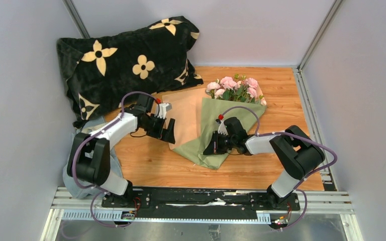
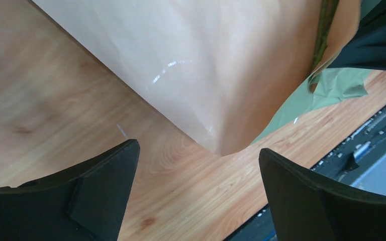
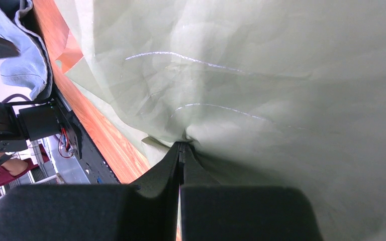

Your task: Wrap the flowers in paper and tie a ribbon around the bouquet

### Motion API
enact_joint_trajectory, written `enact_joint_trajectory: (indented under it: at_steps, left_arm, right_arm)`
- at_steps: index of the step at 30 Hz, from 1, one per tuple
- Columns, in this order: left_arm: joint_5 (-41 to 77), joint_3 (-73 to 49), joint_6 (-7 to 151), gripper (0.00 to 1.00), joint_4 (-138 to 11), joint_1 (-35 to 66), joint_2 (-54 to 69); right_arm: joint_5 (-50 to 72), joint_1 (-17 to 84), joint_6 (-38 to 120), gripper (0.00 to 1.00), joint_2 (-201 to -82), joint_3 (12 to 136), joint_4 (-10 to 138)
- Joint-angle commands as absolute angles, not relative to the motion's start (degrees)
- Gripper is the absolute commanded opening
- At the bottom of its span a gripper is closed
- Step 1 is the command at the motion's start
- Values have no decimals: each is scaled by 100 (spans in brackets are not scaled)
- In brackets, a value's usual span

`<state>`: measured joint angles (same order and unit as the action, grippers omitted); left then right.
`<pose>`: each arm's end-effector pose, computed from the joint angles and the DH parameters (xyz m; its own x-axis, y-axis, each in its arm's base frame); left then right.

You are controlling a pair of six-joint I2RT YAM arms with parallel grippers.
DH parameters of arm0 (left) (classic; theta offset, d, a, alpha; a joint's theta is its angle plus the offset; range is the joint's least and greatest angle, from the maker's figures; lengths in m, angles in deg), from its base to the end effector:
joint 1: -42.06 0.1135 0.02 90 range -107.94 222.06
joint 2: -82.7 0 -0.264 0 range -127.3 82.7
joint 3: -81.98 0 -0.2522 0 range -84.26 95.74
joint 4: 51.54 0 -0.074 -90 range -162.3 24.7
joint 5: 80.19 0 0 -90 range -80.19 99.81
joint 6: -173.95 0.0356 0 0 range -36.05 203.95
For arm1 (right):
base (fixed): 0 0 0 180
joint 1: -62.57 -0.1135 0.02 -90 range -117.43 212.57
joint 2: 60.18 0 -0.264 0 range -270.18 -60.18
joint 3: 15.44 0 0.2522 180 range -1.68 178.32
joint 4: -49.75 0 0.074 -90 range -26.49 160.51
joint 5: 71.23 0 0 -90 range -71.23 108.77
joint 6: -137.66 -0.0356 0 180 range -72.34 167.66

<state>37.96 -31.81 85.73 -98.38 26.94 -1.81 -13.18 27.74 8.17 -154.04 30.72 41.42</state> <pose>0.2645 -0.0889 0.2015 -0.8624 0.2614 -0.4335 0.4485 0.7917 -0.4148 0.2257 0.1800 0.1243 -0.9236 0.0148 -0.3831 -0.3020 0.5876 0.7507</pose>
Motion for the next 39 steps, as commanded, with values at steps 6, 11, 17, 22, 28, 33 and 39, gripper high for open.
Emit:
enact_joint_trajectory:
  at_steps: [6,11,17,22,28,33,39]
  left_arm:
    - [5059,-3814,7231,100,-9024,3090,-453]
    - [5671,-5020,5920,100,-7443,3186,387]
    - [5350,-5813,4950,100,-6302,2816,471]
    - [4693,-5891,4905,100,-6223,2260,403]
    - [4236,-5880,5231,96,-6328,2228,-11]
    - [4261,-5827,5270,73,-6297,2228,-198]
    - [4117,-5691,5412,47,-6398,2288,-322]
  right_arm:
    - [-529,2775,1054,0,-15614,2872,4965]
    - [-471,2769,1060,0,-15617,2899,5127]
    - [-415,2758,927,0,-15579,2854,5143]
    - [-299,2747,938,0,-15492,2987,5379]
    - [-216,2723,940,0,-15356,3090,5499]
    - [-215,2722,980,0,-15350,3095,5524]
    - [-309,2723,961,0,-15455,3084,5393]
